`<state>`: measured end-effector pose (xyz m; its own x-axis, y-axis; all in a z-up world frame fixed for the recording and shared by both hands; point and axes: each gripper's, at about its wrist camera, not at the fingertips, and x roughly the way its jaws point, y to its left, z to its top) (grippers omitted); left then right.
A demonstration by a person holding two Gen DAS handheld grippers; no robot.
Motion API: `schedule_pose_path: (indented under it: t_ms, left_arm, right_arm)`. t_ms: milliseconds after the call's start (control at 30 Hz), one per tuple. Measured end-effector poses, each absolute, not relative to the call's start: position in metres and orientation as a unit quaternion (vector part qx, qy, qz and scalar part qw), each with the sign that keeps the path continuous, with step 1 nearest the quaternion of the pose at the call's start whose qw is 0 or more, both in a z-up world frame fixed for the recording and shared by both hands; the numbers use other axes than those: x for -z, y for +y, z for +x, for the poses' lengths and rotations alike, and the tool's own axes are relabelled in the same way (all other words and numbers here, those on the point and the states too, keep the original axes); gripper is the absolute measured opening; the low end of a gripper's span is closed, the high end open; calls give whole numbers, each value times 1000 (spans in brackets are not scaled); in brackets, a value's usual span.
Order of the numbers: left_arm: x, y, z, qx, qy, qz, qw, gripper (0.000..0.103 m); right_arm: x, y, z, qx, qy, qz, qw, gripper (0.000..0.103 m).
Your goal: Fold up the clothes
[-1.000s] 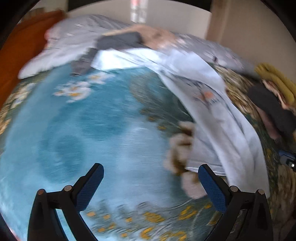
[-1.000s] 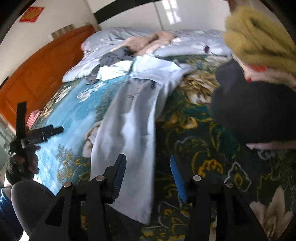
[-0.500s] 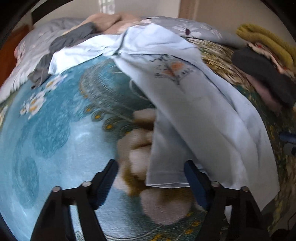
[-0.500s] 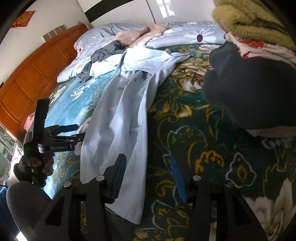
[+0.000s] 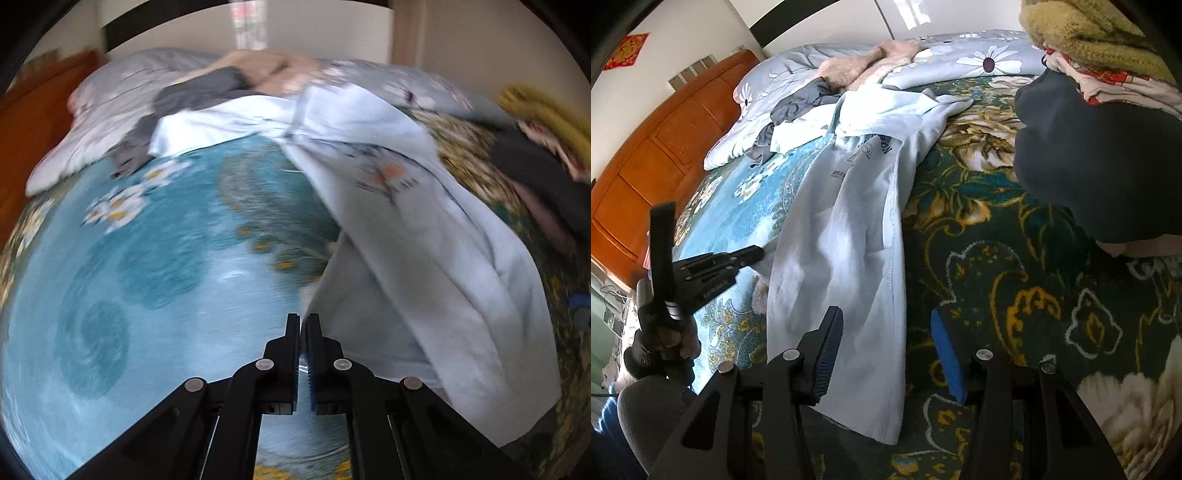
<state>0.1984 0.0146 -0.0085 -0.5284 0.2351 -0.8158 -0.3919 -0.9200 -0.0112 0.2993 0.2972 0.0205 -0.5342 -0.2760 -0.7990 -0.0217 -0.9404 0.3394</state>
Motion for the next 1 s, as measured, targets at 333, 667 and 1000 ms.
schedule_pose_path:
  t_ms: [333,667,1000]
  left_arm:
    - [-4,-136,240,-888,-69,-453,50,3]
    - [-15,-181,315,-891,-99,-444,-12,3]
    - [-8,-196,320,-878,-123,-462,-22,4]
  right_arm:
    - [-22,283,299,860,-156,479,83,51]
    - [-19,263,291,856,-154,482,109,51]
    - [-30,238,241,867,-119,461,146,51]
